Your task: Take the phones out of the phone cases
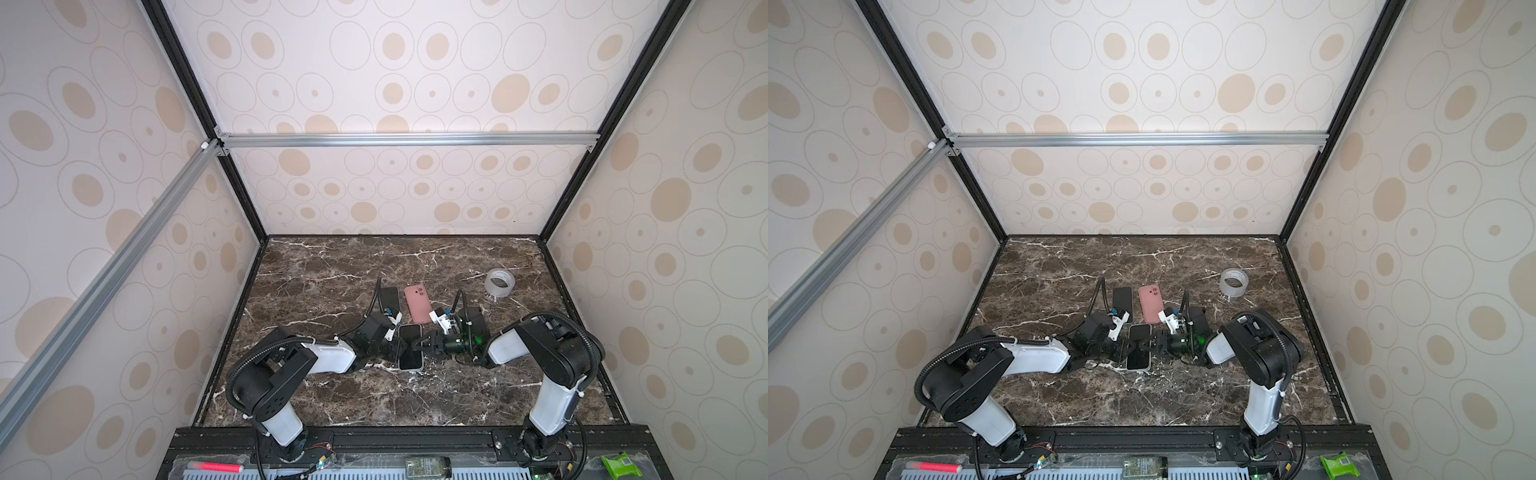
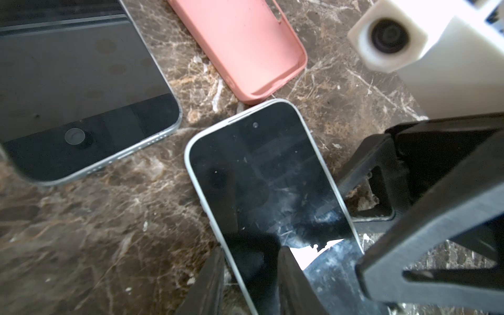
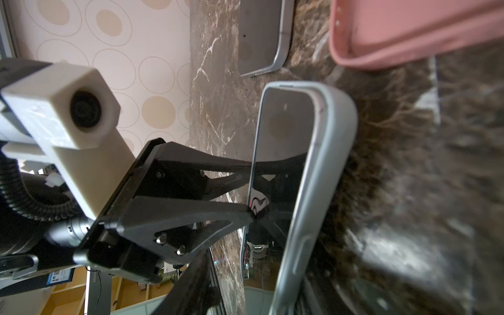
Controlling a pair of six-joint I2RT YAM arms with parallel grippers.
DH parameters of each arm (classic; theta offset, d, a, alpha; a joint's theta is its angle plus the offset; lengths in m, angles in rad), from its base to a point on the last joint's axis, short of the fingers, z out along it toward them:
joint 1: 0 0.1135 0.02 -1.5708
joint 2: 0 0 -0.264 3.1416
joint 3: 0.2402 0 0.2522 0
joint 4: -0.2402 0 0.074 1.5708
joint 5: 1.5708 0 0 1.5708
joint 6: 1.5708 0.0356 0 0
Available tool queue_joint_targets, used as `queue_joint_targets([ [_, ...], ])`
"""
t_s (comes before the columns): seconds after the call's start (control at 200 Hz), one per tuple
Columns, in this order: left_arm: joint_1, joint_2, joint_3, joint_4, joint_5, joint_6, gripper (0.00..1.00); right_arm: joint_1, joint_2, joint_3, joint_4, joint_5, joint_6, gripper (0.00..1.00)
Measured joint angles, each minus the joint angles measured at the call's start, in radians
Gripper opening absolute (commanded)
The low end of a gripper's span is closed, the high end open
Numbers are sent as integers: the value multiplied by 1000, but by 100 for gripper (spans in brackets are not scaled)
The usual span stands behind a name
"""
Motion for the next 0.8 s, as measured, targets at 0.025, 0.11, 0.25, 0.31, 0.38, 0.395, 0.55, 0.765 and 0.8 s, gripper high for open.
queue_joint_targets([
  [0.025, 0, 0, 0, 0, 0, 0, 33, 1, 5, 3, 3, -1, 3, 50],
  [0.11, 0, -2, -2, 2, 0, 0, 33, 7, 21, 12, 16, -2, 13, 50],
  [0.25, 0, -26, -27, 10, 2, -10, 33, 14, 27, 19, 22, 9, 21, 44],
  [0.31, 0, -50, -48, 8, 3, -15, 33, 16, 27, 21, 21, 18, 21, 41],
  [0.38, 0, -82, -69, 7, 3, -22, 33, 18, 27, 22, 19, 27, 20, 38],
  [0.395, 0, -90, -73, 8, 3, -23, 34, 19, 27, 22, 18, 30, 19, 38],
  [0.55, 16, -175, -119, 58, 11, -58, 46, 21, 27, 22, 16, 44, 20, 35],
  [0.765, 85, -210, -207, 155, 73, -172, 60, 21, 44, 22, 47, 48, 43, 35],
  [0.8, 91, -210, -220, 161, 80, -200, 61, 21, 53, 21, 62, 48, 57, 34],
])
